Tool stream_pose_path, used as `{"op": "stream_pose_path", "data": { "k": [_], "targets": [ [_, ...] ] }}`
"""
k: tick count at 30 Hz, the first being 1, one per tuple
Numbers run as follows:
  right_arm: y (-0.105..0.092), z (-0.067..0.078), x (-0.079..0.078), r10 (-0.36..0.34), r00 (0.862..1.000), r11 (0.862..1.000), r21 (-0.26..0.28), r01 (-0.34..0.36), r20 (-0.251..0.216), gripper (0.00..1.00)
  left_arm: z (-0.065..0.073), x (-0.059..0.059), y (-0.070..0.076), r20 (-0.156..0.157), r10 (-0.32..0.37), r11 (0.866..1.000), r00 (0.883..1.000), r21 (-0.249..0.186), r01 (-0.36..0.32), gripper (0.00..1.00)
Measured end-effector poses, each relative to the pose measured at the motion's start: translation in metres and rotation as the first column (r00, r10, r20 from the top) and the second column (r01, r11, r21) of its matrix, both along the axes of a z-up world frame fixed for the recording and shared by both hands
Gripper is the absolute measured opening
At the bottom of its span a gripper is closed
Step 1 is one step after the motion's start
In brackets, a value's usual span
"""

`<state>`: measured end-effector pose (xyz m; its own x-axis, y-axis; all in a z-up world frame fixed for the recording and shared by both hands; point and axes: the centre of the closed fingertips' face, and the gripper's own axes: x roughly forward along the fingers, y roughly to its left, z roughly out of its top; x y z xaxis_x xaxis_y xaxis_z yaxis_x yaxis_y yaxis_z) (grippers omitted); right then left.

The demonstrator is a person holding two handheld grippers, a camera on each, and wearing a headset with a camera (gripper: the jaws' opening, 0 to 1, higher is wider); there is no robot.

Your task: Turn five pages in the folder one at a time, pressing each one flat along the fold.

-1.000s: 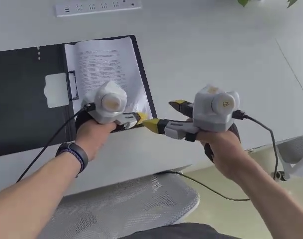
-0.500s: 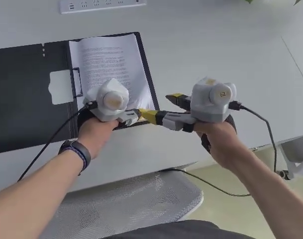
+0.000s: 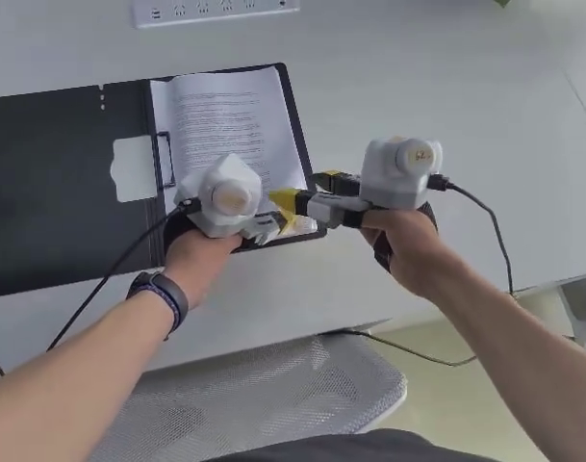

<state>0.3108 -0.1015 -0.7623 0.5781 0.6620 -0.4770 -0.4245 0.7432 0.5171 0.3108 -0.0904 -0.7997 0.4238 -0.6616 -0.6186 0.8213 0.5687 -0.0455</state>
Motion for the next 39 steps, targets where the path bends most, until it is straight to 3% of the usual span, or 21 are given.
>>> {"op": "stream_pose_path", "data": {
  "k": [14,21,26,30,36,39],
  "targets": [
    [0.002,-0.013,0.008,-0.006,0.999,0.999,0.033,0.007,-0.041,0.50,0.000,0.001,0.000,-0.001,0.003,1.000,1.000,0.000,-0.003,0.55],
    [0.001,-0.008,0.012,-0.022,0.999,0.998,0.063,0.024,-0.032,0.45,0.000,0.001,0.000,-0.001,0.006,1.000,1.000,-0.002,-0.006,0.55],
    [0.001,-0.013,0.014,-0.022,0.998,0.997,0.073,0.026,-0.053,0.43,0.000,0.001,0.000,-0.001,0.009,1.000,1.000,-0.003,-0.009,0.55],
    [0.001,-0.015,0.018,-0.044,0.996,0.992,0.114,0.053,-0.076,0.41,0.000,0.001,0.000,-0.002,0.009,1.000,1.000,-0.004,-0.009,0.55],
    [-0.006,-0.022,0.024,-0.093,0.989,0.982,0.153,0.111,-0.119,0.27,0.000,0.001,0.000,-0.006,0.012,1.000,1.000,-0.004,-0.012,0.54],
    [-0.009,-0.022,0.026,-0.118,0.983,0.972,0.185,0.143,-0.140,0.15,0.001,0.001,0.000,-0.008,0.014,1.000,1.000,-0.007,-0.015,0.54]
  ]
}}
